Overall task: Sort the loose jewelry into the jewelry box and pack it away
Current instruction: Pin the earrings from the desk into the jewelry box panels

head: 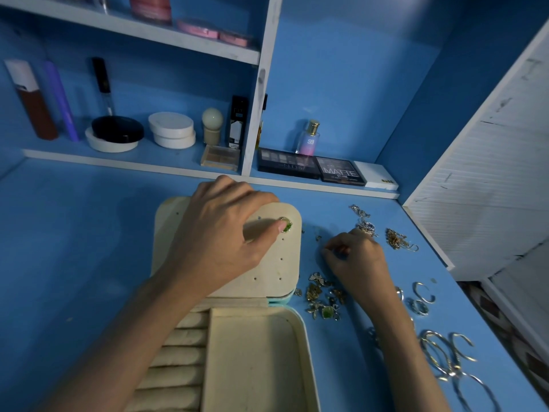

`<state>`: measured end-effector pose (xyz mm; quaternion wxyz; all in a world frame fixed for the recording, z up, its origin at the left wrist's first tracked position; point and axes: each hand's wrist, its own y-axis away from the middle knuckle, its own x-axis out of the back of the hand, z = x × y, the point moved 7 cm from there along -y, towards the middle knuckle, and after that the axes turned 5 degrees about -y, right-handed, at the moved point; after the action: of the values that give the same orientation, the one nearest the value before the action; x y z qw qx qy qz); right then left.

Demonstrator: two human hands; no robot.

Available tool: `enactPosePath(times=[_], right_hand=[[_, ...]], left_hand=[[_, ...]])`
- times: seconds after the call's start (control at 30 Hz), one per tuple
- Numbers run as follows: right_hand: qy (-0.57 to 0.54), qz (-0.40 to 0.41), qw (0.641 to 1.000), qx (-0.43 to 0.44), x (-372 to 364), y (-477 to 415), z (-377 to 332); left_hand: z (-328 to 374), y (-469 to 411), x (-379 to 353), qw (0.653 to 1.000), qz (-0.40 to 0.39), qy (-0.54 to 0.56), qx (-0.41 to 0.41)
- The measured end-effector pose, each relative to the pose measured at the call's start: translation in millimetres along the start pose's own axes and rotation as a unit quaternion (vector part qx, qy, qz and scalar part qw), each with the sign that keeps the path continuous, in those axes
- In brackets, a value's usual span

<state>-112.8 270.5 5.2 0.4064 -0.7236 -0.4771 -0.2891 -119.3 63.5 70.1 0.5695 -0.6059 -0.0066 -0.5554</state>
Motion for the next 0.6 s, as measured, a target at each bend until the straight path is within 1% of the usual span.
enactPosePath(times=[0.37, 0.53, 0.6], right_hand=[[-0.061, -0.029, 0.997, -0.033, -1.7, 0.0, 3.3], [-0.057, -0.034, 0.997, -0.033, -3.6, -0.2, 3.3], [-0.063, -0.022, 0.997, -0.026, -2.1, -0.3, 0.4]], left_hand=[[0.4, 0.1, 1.1, 1.000, 0.000, 0.000, -0.003], [0.0, 0.2, 1.6, 1.000, 0.004, 0.000, -0.005], [0.3, -0.2, 2.0, 1.000, 0.007, 0.001, -0.009]])
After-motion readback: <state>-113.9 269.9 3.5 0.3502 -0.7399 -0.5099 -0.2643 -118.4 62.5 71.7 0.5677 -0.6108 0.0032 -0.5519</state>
